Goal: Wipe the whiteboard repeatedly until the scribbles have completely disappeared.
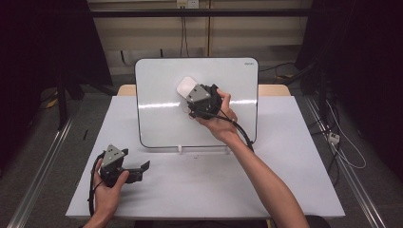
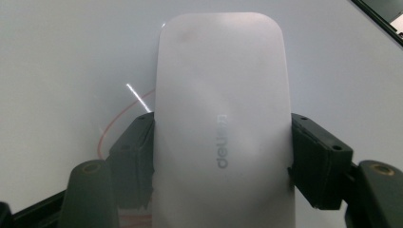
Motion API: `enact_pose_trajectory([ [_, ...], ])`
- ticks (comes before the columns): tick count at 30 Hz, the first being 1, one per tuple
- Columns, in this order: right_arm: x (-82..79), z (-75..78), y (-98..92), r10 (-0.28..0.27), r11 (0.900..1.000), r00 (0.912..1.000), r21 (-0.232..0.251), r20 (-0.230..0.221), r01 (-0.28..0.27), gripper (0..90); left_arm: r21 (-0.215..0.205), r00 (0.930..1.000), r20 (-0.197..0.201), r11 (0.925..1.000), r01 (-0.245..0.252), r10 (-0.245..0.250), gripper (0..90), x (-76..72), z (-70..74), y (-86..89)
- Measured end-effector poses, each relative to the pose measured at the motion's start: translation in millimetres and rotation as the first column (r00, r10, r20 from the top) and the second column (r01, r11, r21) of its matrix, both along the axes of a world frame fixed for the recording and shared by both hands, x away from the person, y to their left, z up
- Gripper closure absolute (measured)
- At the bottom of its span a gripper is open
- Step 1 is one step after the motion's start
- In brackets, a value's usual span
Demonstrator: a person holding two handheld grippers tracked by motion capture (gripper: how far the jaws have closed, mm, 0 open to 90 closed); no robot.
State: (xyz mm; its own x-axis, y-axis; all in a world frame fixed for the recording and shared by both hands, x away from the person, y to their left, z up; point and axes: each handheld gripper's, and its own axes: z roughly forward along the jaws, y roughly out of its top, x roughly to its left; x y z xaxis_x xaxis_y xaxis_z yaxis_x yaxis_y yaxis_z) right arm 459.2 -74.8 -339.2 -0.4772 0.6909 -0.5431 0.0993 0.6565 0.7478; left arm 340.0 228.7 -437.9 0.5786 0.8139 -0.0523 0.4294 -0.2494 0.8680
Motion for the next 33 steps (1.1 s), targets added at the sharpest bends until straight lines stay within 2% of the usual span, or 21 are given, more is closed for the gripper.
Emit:
enact_pose_trajectory([
  [11,3.1,2.7,-5.5,-0.02,1.0,0.9998,0.006,-0.003,0.02,31.7,-0.009,0.9999,0.003,0.9999,-0.013,0.013,4.9,-1.9,0.8,3.8],
  [21,15.0,17.5,-24.9,-0.09,0.993,0.9959,0.077,0.009,0.089,31.7,-0.009,0.9999,0.005,0.9999,-0.013,0.013,4.9,-1.7,0.6,3.2],
  [27,20.6,25.0,-29.5,-0.105,0.99,0.9944,0.091,0.004,0.105,31.6,-0.007,0.9998,0.003,0.9998,-0.017,0.017,4.9,-1.6,0.6,4.0],
  [33,18.7,24.1,-27.3,-0.12,0.989,0.9927,0.087,0.015,0.118,31.6,-0.006,0.9999,0.001,0.9999,-0.014,0.014,4.9,-1.2,0.5,2.7],
])
